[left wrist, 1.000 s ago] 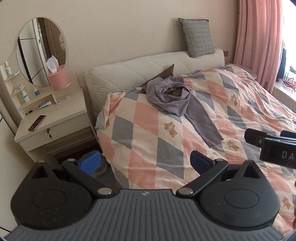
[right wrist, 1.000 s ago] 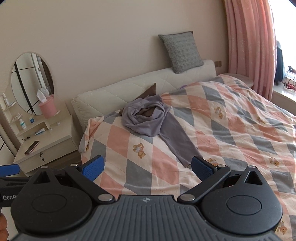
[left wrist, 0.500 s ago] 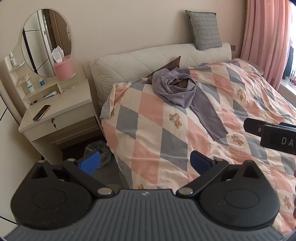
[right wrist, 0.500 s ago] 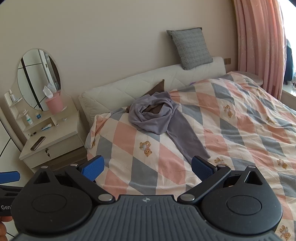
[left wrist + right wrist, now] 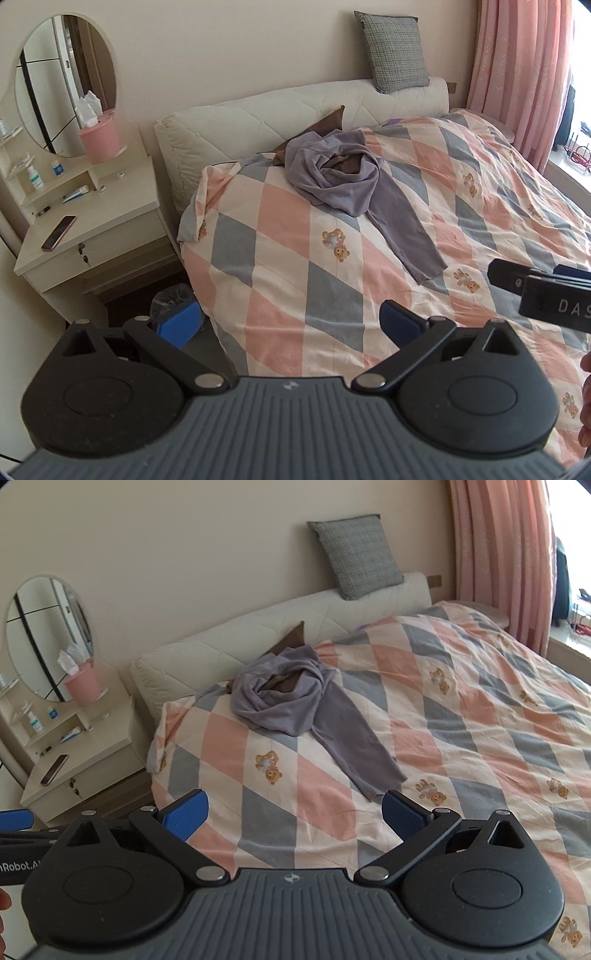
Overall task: Fold clothes
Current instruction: 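Move both tools toward the crumpled grey trousers on the bed, then grasp the grey trousers with the left gripper while the right gripper grasps them too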
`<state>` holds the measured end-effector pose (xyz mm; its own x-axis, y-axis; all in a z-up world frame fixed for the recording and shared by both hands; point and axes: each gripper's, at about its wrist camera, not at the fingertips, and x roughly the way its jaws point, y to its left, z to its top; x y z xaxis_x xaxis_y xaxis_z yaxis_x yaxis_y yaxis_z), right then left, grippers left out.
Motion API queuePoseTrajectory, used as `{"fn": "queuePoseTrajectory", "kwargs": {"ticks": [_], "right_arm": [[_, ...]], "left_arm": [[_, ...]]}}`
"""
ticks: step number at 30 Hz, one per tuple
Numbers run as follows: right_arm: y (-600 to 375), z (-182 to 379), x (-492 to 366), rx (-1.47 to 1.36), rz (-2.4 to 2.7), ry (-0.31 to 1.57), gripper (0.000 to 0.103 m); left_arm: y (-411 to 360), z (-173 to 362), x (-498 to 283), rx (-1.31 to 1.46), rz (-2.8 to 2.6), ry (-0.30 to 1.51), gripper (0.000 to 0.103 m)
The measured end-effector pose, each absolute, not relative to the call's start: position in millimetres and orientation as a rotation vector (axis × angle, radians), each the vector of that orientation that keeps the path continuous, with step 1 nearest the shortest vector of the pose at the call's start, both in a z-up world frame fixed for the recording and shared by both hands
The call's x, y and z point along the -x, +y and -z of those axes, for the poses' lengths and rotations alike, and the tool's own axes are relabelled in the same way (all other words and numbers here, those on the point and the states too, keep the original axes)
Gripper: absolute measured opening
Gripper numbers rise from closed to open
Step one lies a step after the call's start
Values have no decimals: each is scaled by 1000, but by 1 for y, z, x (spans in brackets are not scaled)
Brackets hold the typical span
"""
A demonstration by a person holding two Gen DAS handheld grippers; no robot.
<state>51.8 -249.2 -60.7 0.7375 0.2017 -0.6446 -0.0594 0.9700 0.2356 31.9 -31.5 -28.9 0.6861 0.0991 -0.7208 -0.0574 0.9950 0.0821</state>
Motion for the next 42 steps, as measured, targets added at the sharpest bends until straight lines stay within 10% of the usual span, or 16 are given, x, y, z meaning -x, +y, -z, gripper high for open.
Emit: {"fn": "queuePoseTrajectory", "kwargs": {"ticks": [42], "right_arm": [[-187,171,-404,-221,66,950,103]], "left_arm": [[58,169,-452,-26,168,1045,102]]}}
